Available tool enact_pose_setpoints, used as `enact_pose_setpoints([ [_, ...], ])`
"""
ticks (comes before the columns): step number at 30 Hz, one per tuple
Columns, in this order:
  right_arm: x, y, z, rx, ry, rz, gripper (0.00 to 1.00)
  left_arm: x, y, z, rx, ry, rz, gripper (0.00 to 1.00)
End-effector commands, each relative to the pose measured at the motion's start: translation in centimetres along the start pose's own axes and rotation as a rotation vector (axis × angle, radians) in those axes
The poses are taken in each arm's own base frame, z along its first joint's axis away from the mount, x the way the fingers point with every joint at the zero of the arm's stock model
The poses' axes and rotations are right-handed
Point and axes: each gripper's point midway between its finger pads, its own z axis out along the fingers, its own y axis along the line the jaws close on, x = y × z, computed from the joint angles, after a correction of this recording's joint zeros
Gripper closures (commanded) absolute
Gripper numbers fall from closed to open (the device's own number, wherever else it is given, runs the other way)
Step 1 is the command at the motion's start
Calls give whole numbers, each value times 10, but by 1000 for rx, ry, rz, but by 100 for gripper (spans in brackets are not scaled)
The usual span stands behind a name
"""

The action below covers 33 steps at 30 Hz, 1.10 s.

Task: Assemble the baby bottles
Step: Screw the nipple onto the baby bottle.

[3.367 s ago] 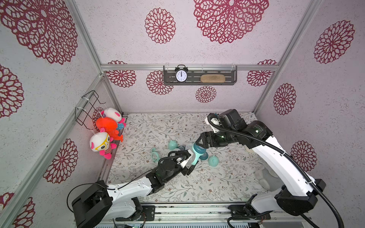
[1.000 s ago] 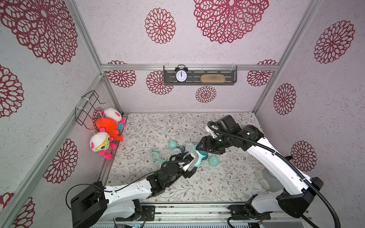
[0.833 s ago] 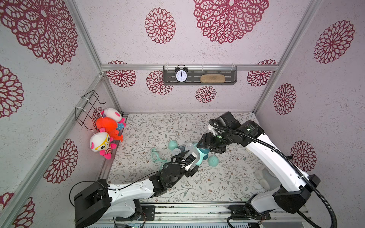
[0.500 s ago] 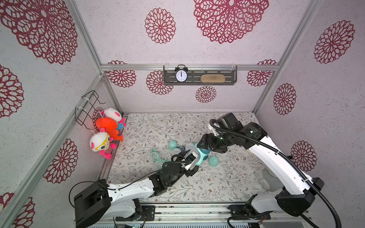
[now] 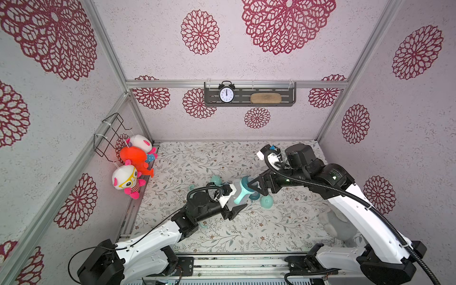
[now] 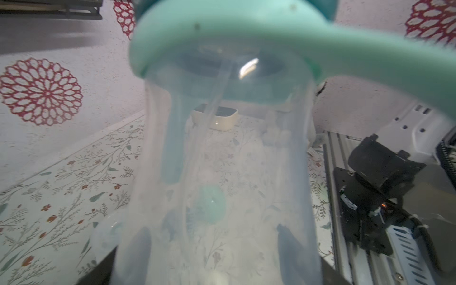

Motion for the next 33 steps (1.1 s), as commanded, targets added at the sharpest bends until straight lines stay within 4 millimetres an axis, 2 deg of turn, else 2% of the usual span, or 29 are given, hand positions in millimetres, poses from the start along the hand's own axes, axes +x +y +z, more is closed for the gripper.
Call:
enact_pose_setpoints([
  [1,3,9,0,-50,9,-154,9,-23,-14,-1,109,-36,-28,100],
  [4,8,14,5,-96,25,-157,8,-23,-16,-2,117,-34,-36,100],
  [9,13,6,12,-72,41,-150,9,-23,-16,-4,111,-40,-34,100],
  [16,12,13,17,-138,30,-121,17,-20,-14,-1,109,-28,-39,100],
  [24,6,13,7,-149,9,-111,20,-15,-12,-1,97,-16,-49,100],
  [33,10,11,7,-156,23,-100,27,-17,-11,0,93,-16,-51,100],
])
